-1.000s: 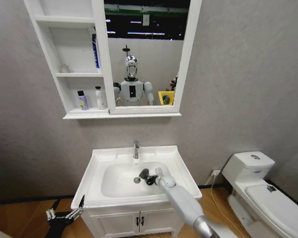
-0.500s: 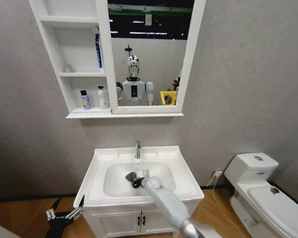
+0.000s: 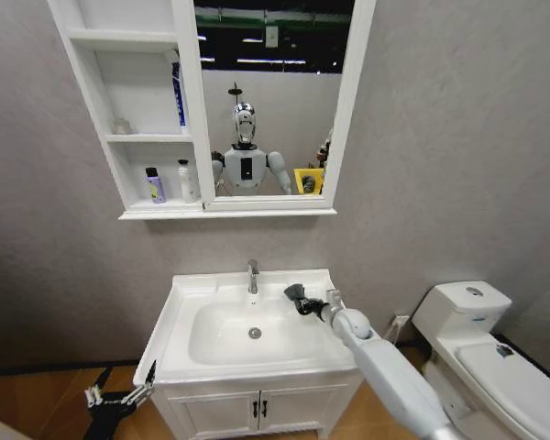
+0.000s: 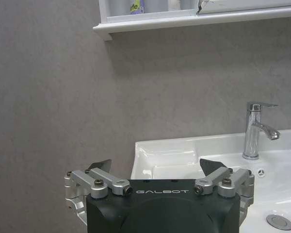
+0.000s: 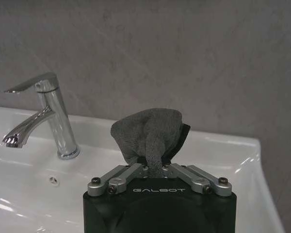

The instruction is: Move facial cleanser and shampoo from washbasin to cabinet, then wipe washbasin with towel.

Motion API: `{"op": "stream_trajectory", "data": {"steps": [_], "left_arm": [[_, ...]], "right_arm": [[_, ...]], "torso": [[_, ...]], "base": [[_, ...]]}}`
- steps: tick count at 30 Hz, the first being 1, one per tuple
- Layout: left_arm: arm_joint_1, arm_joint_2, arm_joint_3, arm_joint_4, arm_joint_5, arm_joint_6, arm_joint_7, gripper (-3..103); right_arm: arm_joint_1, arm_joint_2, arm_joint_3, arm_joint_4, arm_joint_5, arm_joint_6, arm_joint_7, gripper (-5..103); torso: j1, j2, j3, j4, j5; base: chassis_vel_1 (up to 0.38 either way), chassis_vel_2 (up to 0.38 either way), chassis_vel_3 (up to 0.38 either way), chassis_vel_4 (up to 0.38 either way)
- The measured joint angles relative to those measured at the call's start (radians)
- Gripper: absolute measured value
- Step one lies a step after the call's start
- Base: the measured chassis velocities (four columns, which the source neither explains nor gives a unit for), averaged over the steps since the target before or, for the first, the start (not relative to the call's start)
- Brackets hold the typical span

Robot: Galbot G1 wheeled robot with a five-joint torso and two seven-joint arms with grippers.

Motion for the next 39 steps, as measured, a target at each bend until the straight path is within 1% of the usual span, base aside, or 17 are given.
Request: {"op": "stream_trajectory", "data": {"steps": [1, 2, 4, 5, 9, 18, 21, 22, 25, 26, 27, 29, 31, 32, 33, 35, 39], "left_arm": [[0.0, 0.0, 0.0, 0.0, 0.0, 0.0, 0.0, 100], [0.0, 0.0, 0.0, 0.0, 0.0, 0.0, 0.0, 100], [0.0, 0.0, 0.0, 0.0, 0.0, 0.0, 0.0, 100], [0.0, 0.0, 0.0, 0.0, 0.0, 0.0, 0.0, 100], [0.0, 0.0, 0.0, 0.0, 0.0, 0.0, 0.0, 100], [0.0, 0.0, 0.0, 0.0, 0.0, 0.0, 0.0, 100], [0.0, 0.0, 0.0, 0.0, 0.0, 0.0, 0.0, 100], [0.0, 0.0, 0.0, 0.0, 0.0, 0.0, 0.0, 100], [0.0, 0.0, 0.0, 0.0, 0.0, 0.0, 0.0, 100], [0.0, 0.0, 0.0, 0.0, 0.0, 0.0, 0.0, 100], [0.0, 0.0, 0.0, 0.0, 0.0, 0.0, 0.0, 100], [0.0, 0.0, 0.0, 0.0, 0.0, 0.0, 0.0, 100], [0.0, 0.0, 0.0, 0.0, 0.0, 0.0, 0.0, 100], [0.0, 0.0, 0.0, 0.0, 0.0, 0.0, 0.0, 100], [0.0, 0.0, 0.0, 0.0, 0.0, 0.0, 0.0, 100], [0.0, 0.0, 0.0, 0.0, 0.0, 0.0, 0.0, 100], [0.0, 0.0, 0.0, 0.0, 0.0, 0.0, 0.0, 100]], "right_arm": [[0.004, -0.024, 0.026, -0.021, -0.013, 0.033, -0.042, 7], [0.004, -0.024, 0.026, -0.021, -0.013, 0.033, -0.042, 7], [0.042, -0.04, 0.04, -0.136, -0.004, 0.105, -0.124, 7], [0.042, -0.04, 0.04, -0.136, -0.004, 0.105, -0.124, 7], [0.087, 0.004, 0.019, -0.306, 0.013, 0.212, -0.176, 7], [0.085, 0.097, 0.007, -0.385, -0.036, 0.262, -0.136, 7], [0.073, 0.114, 0.024, -0.391, -0.108, 0.245, -0.094, 4], [0.063, 0.115, 0.035, -0.386, -0.131, 0.232, -0.077, 14], [0.051, 0.12, 0.044, -0.381, -0.138, 0.232, -0.057, 20], [0.045, 0.125, 0.048, -0.381, -0.143, 0.251, -0.054, 30], [0.045, 0.125, 0.048, -0.381, -0.143, 0.251, -0.054, 30], [0.037, 0.13, 0.055, -0.374, -0.162, 0.289, -0.059, 41], [0.031, 0.133, 0.063, -0.362, -0.175, 0.302, -0.058, 41], [0.023, 0.135, 0.073, -0.345, -0.185, 0.313, -0.05, 52], [0.023, 0.135, 0.073, -0.345, -0.185, 0.313, -0.05, 52], [-0.008, 0.12, 0.096, -0.287, -0.196, 0.322, -0.017, 63], [-0.043, 0.097, 0.129, -0.237, -0.217, 0.323, 0.006, 74]], "torso": [[0.0, 0.0, 0.0, 0.0, -0.0004], [0.0, 0.0, 0.0, 0.0, -0.0004], [0.0, 0.0, 0.0, 0.0002, 0.0], [0.0, 0.0, 0.0, 0.0002, 0.0], [0.0, 0.0, 0.0, 0.0005, 0.0002], [0.0, 0.0, 0.0, 0.0008, -0.0001], [0.0, 0.0, 0.0, 0.0006, -0.0004], [0.0, 0.0, 0.0, -0.0002, -0.0004], [0.0, 0.0, 0.0, -0.0001, -0.0003], [0.0, 0.0, 0.0, 0.0002, -0.0003], [0.0, 0.0, 0.0, 0.0002, -0.0003], [0.0, 0.0, 0.0, 0.0005, -0.0003], [0.0, 0.0, 0.0, 0.0005, -0.0003], [0.0, 0.0, 0.0, 0.0006, -0.0003], [0.0, 0.0, 0.0, 0.0006, -0.0003], [0.0, 0.0, 0.0, 0.0008, -0.0003], [0.0, 0.0, 0.0, 0.0006, -0.0003]], "base": [[0.0, 0.0, 0.0, 0.0], [0.0, 0.0, 0.0, 0.0], [0.0, 0.0, 0.0, 0.0], [0.0, 0.0, 0.0, 0.0], [0.0, 0.0, 0.0, 0.0], [0.0, 0.0, 0.0, 0.0], [0.0, 0.0, 0.0, 0.0], [0.0, 0.0, 0.0, 0.0], [0.0, 0.0, 0.0, 0.0], [0.0, 0.0, 0.0, 0.0], [0.0, 0.0, 0.0, 0.0], [0.0, 0.0, 0.0, 0.0], [0.0, 0.0, 0.0, 0.0], [0.0, 0.0, 0.0, 0.0], [0.0, 0.0, 0.0, 0.0], [0.0, 0.0, 0.0, 0.0], [0.0, 0.0, 0.0, 0.0]]}}
